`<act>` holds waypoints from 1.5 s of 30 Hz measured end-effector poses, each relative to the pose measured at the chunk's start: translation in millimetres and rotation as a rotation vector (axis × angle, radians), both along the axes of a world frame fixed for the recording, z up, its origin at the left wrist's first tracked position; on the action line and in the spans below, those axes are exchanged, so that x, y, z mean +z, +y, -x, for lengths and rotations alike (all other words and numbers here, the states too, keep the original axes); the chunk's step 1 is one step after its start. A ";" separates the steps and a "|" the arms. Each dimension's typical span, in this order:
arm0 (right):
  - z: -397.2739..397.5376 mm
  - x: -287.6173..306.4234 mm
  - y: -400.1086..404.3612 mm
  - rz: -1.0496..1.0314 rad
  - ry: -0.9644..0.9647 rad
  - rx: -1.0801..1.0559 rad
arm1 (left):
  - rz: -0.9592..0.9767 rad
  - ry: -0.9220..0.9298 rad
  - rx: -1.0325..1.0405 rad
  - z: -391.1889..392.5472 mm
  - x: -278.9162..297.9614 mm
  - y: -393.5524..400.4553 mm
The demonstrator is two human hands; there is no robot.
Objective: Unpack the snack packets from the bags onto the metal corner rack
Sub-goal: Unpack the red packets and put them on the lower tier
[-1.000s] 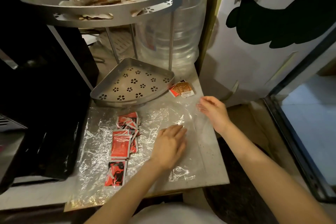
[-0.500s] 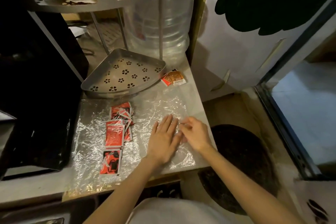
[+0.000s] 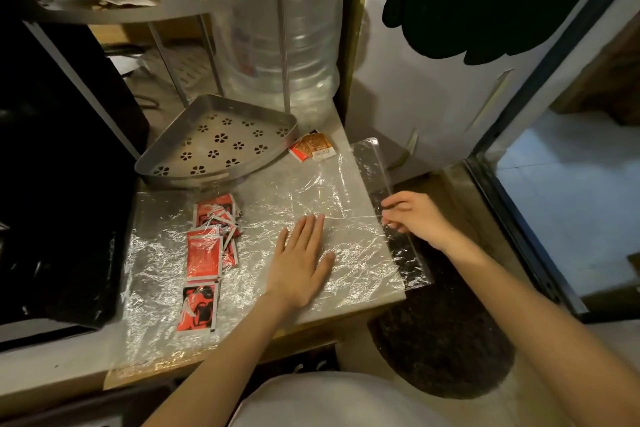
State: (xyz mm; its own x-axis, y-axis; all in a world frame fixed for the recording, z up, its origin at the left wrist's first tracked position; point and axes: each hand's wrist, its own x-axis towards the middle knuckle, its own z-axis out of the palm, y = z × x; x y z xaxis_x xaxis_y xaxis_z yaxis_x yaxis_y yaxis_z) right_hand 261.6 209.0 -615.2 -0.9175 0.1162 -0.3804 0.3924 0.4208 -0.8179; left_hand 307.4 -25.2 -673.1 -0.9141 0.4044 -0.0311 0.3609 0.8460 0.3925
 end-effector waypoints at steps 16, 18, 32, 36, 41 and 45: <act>29.1 28.5 -59.7 -0.646 0.250 0.436 | -0.310 -0.223 0.038 22.2 26.7 -9.7; 33.7 31.9 -84.3 -0.596 0.242 0.523 | -0.409 -0.124 0.110 21.6 45.1 -19.1; 72.6 24.0 -239.6 -0.486 0.297 1.052 | 0.054 -0.033 0.780 -32.4 39.7 -115.9; 77.8 11.8 -251.2 -0.571 0.223 1.082 | 0.052 -0.097 0.818 -34.7 36.9 -121.6; 83.8 10.5 -254.7 -0.570 0.209 1.024 | -0.027 -0.138 0.846 -29.9 39.1 -121.2; 86.2 12.1 -257.1 -0.618 0.205 1.003 | -0.085 -0.168 0.862 -23.6 40.2 -123.7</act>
State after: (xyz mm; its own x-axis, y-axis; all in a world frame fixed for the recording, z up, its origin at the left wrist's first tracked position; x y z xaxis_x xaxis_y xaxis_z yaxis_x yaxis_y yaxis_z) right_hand 175.3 -48.1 -603.0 -0.7409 -0.5745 -0.3478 -0.4498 0.8091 -0.3782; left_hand 331.0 -148.9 -632.9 -0.8882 -0.4168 -0.1934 -0.4574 0.7628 0.4570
